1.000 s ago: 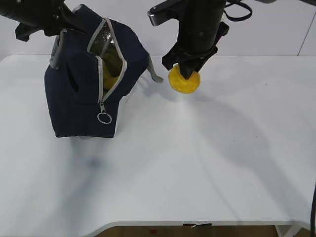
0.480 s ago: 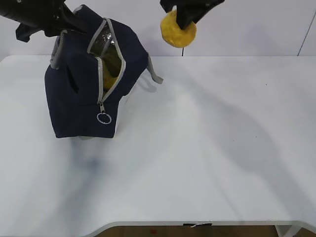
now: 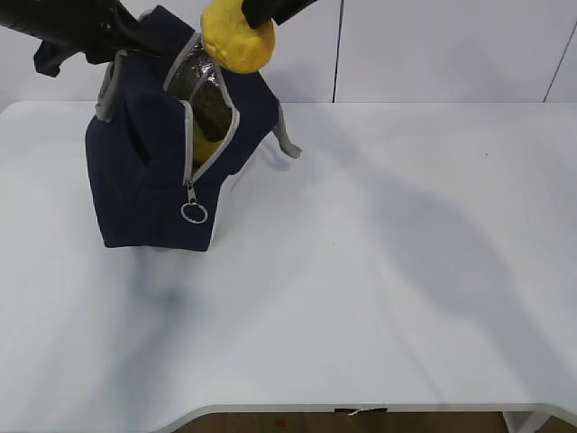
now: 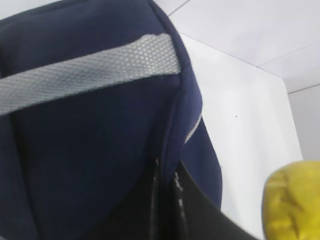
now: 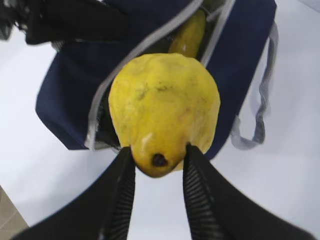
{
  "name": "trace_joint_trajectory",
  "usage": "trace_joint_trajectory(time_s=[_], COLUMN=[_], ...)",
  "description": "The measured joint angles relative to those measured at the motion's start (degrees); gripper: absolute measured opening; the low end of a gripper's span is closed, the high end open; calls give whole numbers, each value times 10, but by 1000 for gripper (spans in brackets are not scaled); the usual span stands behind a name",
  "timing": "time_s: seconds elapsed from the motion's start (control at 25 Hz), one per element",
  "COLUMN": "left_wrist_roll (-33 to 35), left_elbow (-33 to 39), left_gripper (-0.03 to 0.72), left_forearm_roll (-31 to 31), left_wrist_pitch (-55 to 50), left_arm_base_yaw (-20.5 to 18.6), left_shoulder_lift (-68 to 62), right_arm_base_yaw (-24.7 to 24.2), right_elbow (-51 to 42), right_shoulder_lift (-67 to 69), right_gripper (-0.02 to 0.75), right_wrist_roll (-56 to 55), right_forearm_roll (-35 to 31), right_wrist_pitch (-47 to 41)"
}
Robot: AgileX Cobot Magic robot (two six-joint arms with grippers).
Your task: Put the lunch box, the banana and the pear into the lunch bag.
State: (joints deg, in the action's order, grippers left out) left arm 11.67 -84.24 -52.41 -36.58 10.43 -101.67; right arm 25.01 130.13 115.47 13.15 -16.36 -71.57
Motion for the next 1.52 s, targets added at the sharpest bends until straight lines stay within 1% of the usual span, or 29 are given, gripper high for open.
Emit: trace_joint_trajectory(time_s=[0.2,0.4,0.68,0.8,0.88,0.92,1.04,1.08,1.12,1.2,1.28,1.44,1.52], left_wrist_roll=[5,6,7,7,7,7,7,7,7,7,7,7,10], left_elbow=[0,0,0,0,0,0,0,0,0,0,0,0,0], left_gripper=[-4,-4,-4,-4,-4,-4,-4,-4,-4,-4,-4,-4,-4], left_forearm_roll=[-11,-13,-14,-14,-15,-15,-16,-16,-16,-16,-16,-16,-16], left_wrist_pitch=[0,0,-3,-3,-4,-4,-4,-4,-4,-4,-4,-4,-4], left_arm_base_yaw=[0,0,0,0,0,0,0,0,0,0,0,0,0], left_shoulder_lift=[0,0,0,0,0,0,0,0,0,0,0,0,0], right_arm_base_yaw=[0,0,0,0,0,0,0,0,0,0,0,0,0], right_elbow=[0,0,0,0,0,0,2,3,6,16,31,52,53], right_shoulder_lift=[14,46,96,116,126,127,128,128,128,128,128,128,128], right_gripper=[256,256,256,258,289,321,485,519,548,565,568,567,567], right_wrist_roll=[9,36,65,86,102,108,122,123,124,121,93,20,-7], right_forearm_roll=[-29,-77,-86,-101,-110,-113,-119,-119,-117,-104,-70,31,48], right_wrist_pitch=[23,34,92,107,115,120,131,131,129,123,109,77,70])
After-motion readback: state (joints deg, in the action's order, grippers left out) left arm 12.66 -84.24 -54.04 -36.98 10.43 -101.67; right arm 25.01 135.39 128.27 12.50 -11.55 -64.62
